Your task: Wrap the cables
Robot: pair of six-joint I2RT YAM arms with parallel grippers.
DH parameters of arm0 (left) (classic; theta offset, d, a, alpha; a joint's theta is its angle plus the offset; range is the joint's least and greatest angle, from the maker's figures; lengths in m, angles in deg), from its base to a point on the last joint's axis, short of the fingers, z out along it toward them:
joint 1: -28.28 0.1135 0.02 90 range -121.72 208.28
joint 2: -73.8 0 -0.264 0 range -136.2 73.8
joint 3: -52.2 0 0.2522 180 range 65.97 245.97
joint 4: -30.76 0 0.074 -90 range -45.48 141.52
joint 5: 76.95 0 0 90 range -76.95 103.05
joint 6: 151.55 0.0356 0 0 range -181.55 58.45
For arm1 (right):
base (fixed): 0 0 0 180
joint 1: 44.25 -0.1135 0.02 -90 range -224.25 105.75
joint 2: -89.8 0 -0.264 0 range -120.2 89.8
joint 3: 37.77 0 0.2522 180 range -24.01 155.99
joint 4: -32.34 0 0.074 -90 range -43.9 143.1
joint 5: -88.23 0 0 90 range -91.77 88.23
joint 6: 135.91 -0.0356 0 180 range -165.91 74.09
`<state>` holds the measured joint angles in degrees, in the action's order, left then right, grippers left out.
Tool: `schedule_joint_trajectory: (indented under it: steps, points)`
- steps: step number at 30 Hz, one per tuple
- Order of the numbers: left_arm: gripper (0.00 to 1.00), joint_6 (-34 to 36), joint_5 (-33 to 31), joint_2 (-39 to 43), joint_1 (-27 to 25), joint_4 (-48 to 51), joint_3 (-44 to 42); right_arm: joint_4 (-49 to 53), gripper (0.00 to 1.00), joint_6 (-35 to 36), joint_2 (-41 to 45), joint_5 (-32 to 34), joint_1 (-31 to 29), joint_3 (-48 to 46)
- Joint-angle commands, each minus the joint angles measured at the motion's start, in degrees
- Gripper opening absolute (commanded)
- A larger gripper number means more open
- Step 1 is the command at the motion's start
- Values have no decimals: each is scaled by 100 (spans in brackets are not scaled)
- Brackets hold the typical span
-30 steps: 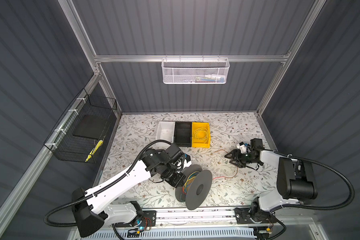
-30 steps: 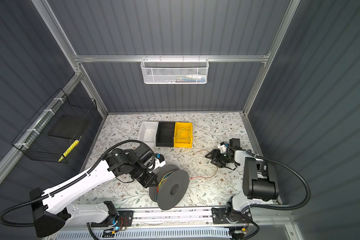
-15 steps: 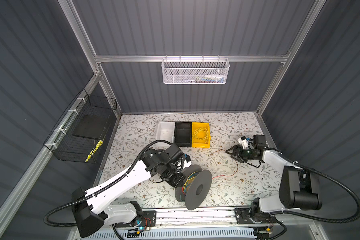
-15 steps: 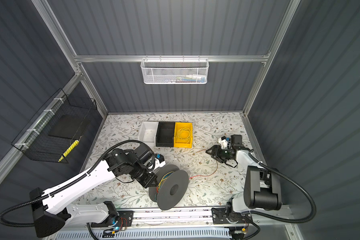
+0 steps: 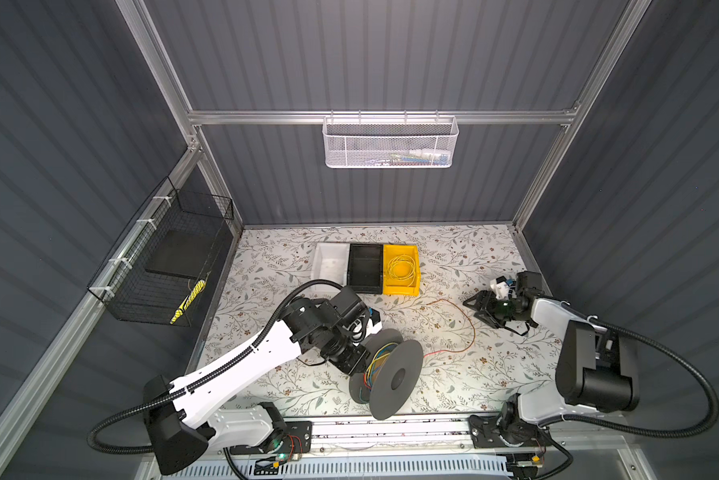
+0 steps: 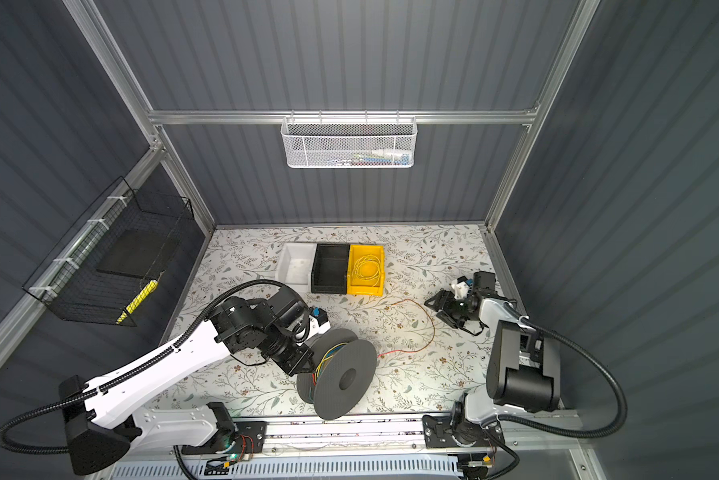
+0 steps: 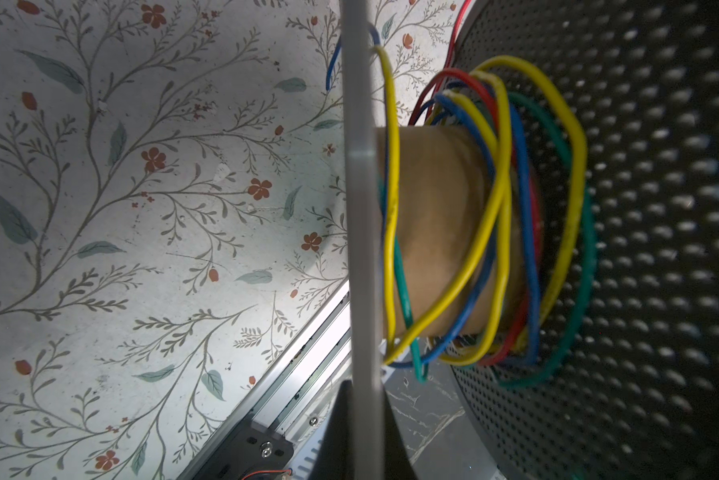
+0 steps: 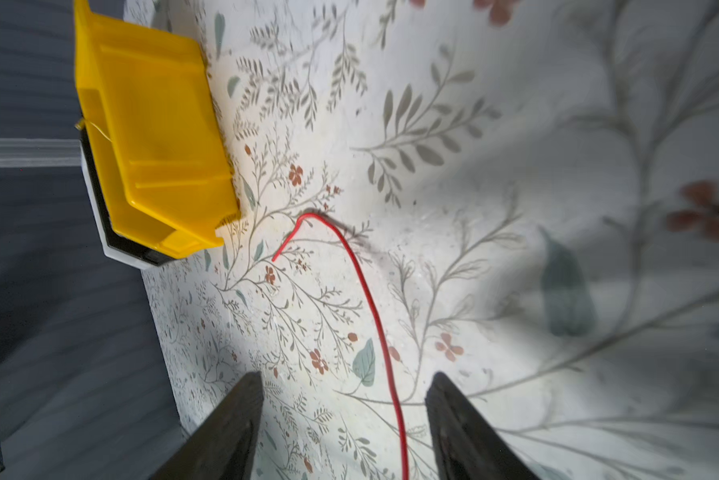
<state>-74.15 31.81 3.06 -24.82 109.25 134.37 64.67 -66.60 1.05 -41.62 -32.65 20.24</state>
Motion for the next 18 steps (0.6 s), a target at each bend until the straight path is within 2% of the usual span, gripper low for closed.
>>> schedule_joint_trajectory:
  steps: [1, 13, 18]
  points:
    - [0, 126, 149, 124, -6, -119, 157, -132, 63, -64, -77, -320, -99, -196]
    - [0, 162, 92, 12, 1, -110, 261, -416, 49, -56, -722, -1027, -288, -85]
    - [0, 196, 132, -45, -1, -167, 296, -537, 33, -128, -866, -1191, -381, 11]
